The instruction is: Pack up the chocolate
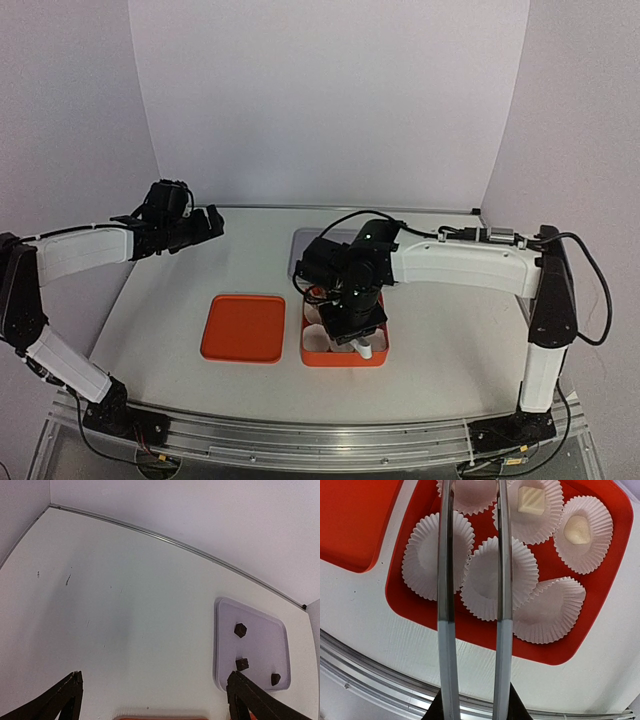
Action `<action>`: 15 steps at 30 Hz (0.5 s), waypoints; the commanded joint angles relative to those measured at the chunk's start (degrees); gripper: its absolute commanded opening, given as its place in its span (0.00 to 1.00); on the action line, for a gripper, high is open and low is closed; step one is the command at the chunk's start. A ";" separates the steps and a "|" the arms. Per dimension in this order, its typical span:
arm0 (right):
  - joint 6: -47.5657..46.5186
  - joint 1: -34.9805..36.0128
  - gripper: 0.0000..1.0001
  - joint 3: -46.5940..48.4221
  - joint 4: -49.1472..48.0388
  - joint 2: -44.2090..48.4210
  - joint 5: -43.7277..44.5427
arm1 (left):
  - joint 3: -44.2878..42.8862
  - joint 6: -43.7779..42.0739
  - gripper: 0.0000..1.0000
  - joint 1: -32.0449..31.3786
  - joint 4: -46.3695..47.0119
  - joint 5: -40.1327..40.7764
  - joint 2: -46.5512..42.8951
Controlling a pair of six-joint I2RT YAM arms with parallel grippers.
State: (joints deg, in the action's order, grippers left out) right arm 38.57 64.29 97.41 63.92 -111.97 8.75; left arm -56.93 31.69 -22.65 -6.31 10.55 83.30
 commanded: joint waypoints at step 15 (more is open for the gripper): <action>2.64 0.26 0.00 1.60 -0.85 -1.98 -1.47 | -0.92 -1.37 1.00 0.42 1.74 0.70 0.20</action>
State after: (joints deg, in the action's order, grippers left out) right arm 40.14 64.29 98.24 63.63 -113.35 8.43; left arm -56.91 31.33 -22.55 -5.98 10.66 83.70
